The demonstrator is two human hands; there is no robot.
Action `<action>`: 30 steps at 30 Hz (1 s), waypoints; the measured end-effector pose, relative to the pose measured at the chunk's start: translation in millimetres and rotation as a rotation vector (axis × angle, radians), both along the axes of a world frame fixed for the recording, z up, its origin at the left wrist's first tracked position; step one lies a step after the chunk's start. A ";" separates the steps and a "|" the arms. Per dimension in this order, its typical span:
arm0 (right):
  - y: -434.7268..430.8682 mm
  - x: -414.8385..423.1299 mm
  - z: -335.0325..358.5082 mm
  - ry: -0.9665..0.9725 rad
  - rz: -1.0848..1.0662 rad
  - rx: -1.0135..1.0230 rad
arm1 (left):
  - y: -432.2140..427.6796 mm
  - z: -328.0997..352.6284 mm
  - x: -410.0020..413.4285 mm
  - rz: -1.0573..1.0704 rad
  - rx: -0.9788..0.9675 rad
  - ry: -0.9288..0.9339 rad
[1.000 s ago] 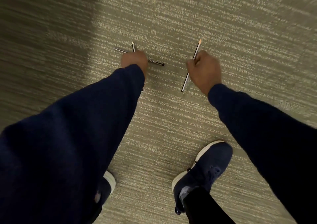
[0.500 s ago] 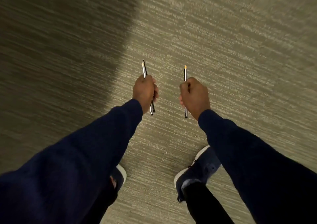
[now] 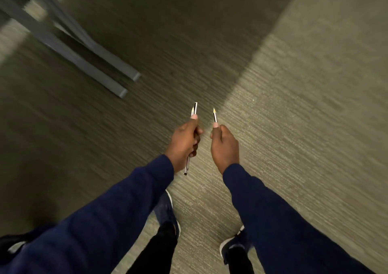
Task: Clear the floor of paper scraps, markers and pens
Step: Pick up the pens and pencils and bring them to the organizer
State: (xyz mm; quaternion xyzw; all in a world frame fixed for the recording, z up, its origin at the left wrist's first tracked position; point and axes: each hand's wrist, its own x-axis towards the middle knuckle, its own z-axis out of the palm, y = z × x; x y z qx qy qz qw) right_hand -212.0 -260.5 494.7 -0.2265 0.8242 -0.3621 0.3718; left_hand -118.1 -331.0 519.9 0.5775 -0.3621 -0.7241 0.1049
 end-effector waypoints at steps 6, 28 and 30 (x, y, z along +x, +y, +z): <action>-78.1 77.1 143.6 -0.050 -0.023 -0.051 | -53.5 138.7 67.8 0.147 -0.025 0.032; -269.5 119.8 359.7 -0.444 0.063 -0.292 | -210.1 348.8 144.8 0.680 -0.166 0.200; -296.6 122.8 376.6 -0.507 0.107 -0.304 | -232.2 363.2 153.8 0.746 -0.225 0.191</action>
